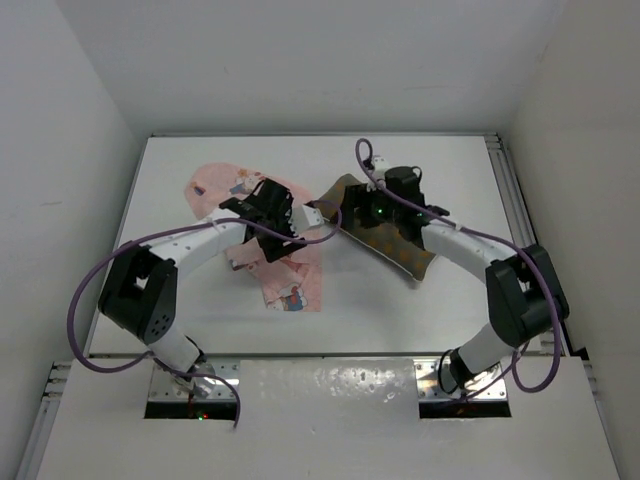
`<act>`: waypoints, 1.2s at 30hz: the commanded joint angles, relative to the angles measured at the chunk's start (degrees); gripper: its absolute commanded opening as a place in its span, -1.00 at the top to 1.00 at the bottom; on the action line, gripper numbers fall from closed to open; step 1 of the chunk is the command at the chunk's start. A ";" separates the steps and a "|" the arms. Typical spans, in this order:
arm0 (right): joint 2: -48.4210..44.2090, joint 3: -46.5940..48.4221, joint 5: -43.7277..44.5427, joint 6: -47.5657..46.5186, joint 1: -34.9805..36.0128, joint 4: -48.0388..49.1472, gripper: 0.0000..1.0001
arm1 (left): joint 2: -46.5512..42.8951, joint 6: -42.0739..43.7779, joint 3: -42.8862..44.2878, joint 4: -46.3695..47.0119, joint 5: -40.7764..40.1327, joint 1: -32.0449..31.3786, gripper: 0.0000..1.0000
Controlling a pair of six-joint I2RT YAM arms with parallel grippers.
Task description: Put the pillow into the pillowcase
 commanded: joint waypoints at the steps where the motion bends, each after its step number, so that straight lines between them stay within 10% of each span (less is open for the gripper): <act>1: 0.64 -4.40 -2.54 9.34 2.42 13.60 -0.56 | 0.76 3.00 -0.34 2.92 -4.12 -0.67 -0.39; 8: 7.66 -7.14 -8.43 17.09 6.91 18.63 -0.74 | 0.05 5.30 -5.54 5.56 -7.48 -0.14 -0.16; 13: 15.05 -8.20 -12.48 21.77 9.72 25.77 -0.83 | 0.85 0.47 -2.82 6.44 -8.35 0.12 0.98; 20: 22.70 -6.26 -9.58 24.04 11.31 27.59 -0.80 | -0.38 -6.92 8.08 -1.54 -7.40 1.53 1.00; 23: 26.83 -3.19 -10.27 26.06 10.96 28.12 -0.43 | -1.52 -8.94 9.31 -4.09 -4.76 1.53 1.00; 28: 27.99 -4.06 -10.55 33.44 7.10 35.85 0.99 | -1.79 -11.41 13.97 -6.39 -3.35 1.79 1.00; 36: 21.30 6.99 -4.85 22.67 -1.25 16.93 1.00 | -2.32 -14.21 11.78 -4.46 -2.94 3.20 1.00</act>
